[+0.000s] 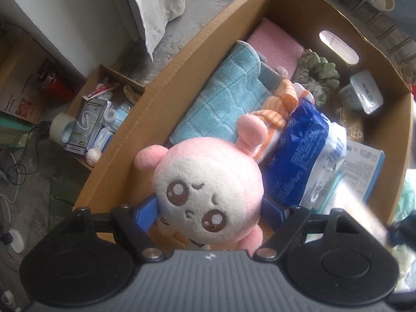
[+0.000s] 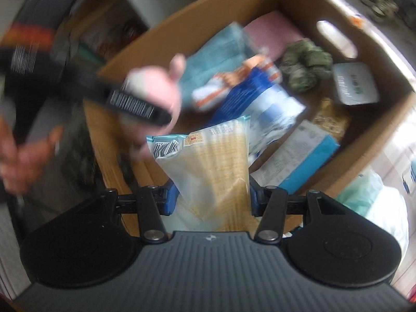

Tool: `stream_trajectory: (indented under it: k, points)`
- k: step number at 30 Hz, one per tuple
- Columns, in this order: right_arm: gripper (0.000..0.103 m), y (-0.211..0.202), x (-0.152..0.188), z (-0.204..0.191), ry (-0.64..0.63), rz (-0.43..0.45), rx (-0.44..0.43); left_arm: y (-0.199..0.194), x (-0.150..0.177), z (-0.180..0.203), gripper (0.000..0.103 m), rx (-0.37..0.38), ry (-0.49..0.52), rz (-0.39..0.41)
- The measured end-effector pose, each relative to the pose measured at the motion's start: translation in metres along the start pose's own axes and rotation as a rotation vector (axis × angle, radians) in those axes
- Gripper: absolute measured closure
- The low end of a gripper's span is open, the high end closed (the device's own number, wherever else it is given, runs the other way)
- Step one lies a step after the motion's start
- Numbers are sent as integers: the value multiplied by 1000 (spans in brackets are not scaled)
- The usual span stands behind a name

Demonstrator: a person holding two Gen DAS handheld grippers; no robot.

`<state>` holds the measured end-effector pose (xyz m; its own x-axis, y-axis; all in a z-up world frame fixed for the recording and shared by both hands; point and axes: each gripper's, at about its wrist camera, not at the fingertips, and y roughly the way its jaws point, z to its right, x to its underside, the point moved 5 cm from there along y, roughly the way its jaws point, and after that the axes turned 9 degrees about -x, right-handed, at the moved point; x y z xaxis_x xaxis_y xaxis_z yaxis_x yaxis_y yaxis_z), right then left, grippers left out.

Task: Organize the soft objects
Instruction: 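Open the left tool to drop the bunny while the right tool releases the clear bag into the box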

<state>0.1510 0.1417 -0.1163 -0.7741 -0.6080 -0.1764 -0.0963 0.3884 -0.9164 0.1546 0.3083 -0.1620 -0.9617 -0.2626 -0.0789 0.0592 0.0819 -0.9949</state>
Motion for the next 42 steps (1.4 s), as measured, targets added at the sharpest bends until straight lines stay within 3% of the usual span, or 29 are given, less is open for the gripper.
stream_trajectory:
  k: [7, 16, 22, 25, 33, 42]
  points:
    - [53, 43, 3, -21, -154, -110, 29, 10, -3, 4, 19, -21, 22, -19]
    - [51, 74, -4, -37, -193, -122, -14, 14, -4, 3, 17, -35, 40, -16]
    - [36, 82, 0, -39, -179, -140, -22, 16, -4, 5, 15, -34, 41, -22]
    - [29, 75, 2, -39, -167, -120, -43, 15, -4, 6, 15, -15, 35, -32]
    - [27, 51, 2, -37, -118, -72, -37, 1, -2, 13, 15, -5, 51, 9]
    - [18, 11, 12, -30, -20, 44, -31, -35, 0, 23, 13, 1, 67, 68]
